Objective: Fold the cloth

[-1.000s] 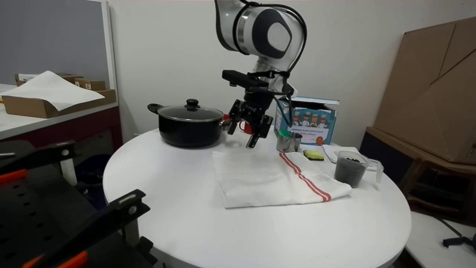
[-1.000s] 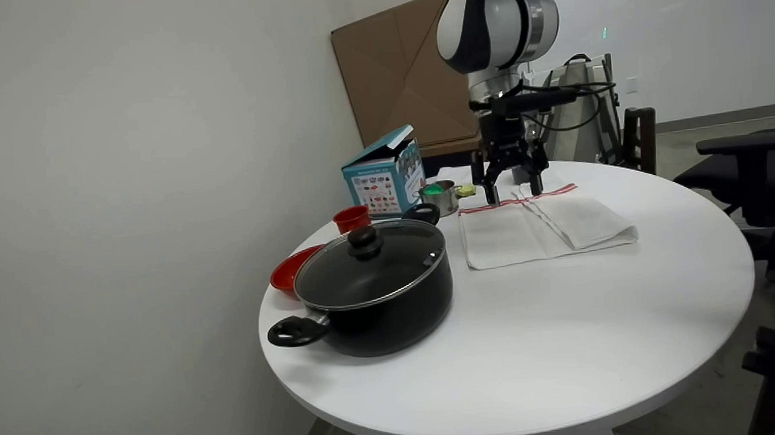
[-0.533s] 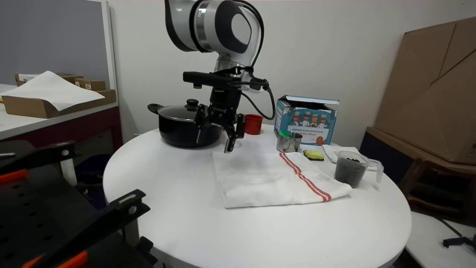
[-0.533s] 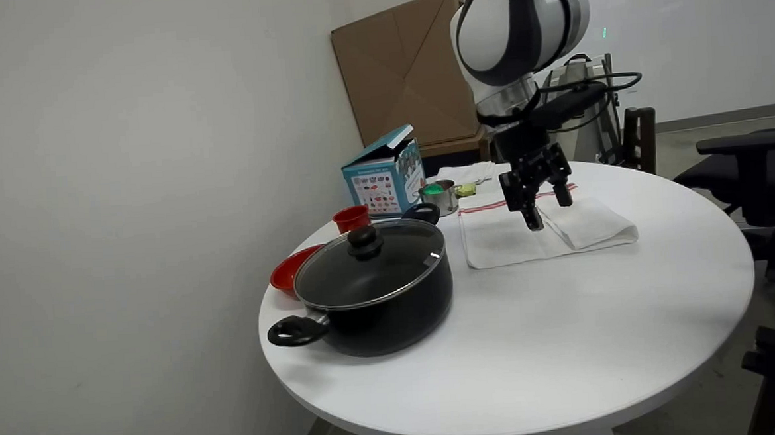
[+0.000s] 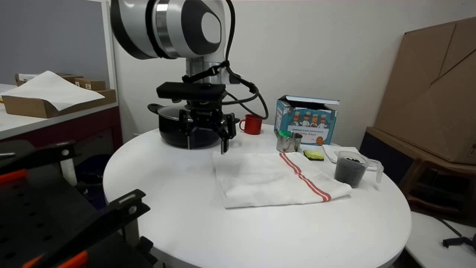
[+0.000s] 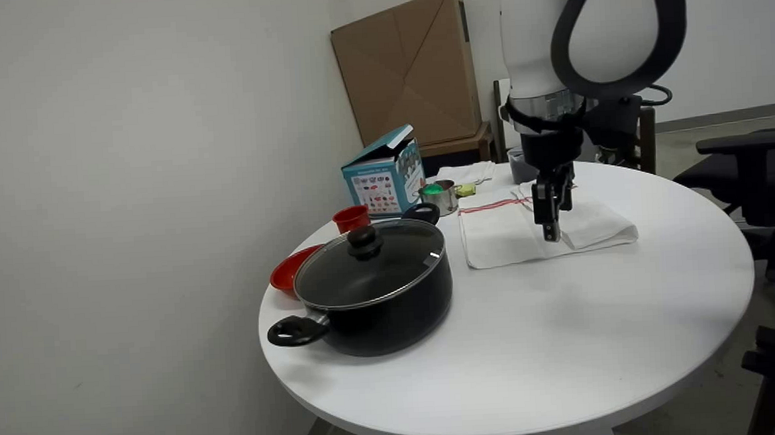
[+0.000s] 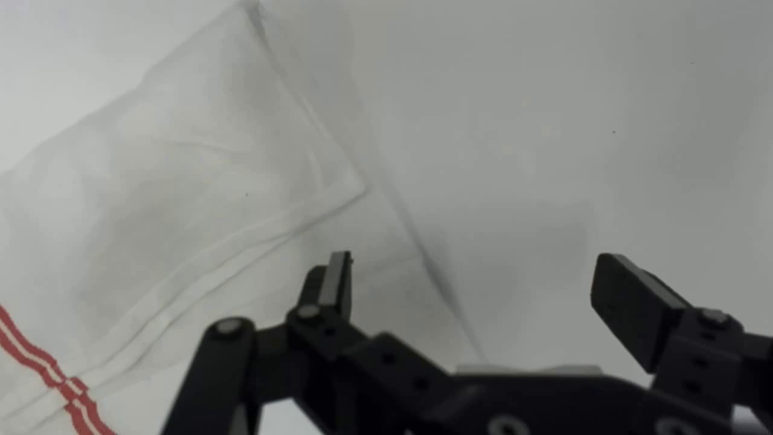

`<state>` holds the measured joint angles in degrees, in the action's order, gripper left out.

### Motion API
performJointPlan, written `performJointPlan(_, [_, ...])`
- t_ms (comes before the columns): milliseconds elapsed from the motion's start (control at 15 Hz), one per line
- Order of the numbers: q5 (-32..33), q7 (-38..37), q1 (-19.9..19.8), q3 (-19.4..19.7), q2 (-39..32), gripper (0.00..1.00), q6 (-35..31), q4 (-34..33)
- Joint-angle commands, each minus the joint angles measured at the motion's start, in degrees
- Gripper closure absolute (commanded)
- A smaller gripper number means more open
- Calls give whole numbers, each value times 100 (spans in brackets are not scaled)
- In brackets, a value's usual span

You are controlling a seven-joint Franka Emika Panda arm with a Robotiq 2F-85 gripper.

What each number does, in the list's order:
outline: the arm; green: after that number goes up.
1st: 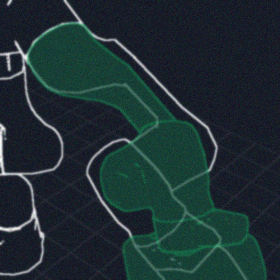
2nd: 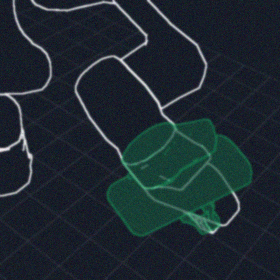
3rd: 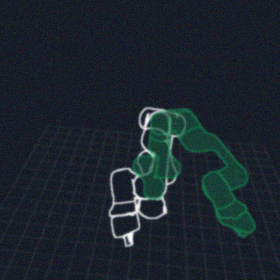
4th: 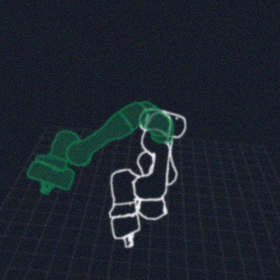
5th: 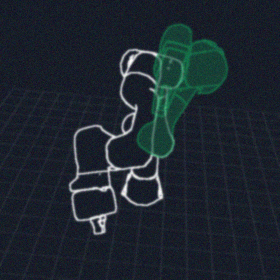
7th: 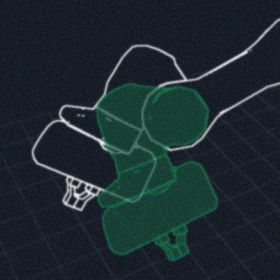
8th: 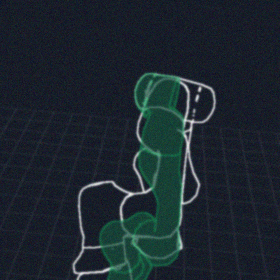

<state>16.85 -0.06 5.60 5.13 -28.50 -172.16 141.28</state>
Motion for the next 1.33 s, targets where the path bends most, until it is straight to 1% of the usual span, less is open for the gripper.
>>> performJointPlan(0, [185, 114, 577, 557, -16, 0, -1057, 292])
performJointPlan(133, [-16, 197, 761, 633, -158, 0, -1216, 187])
performJointPlan(400, [-227, 183, 1010, 634, -439, 0, -1025, -125])
performJointPlan(667, [-421, 84, 1364, 855, -878, 0, -929, -635])
performJointPlan(867, [-562, 52, 1531, 964, -1145, 0, -881, -1015])
performJointPlan(1267, [-696, 57, 1572, 926, -1588, 0, -817, -1562])
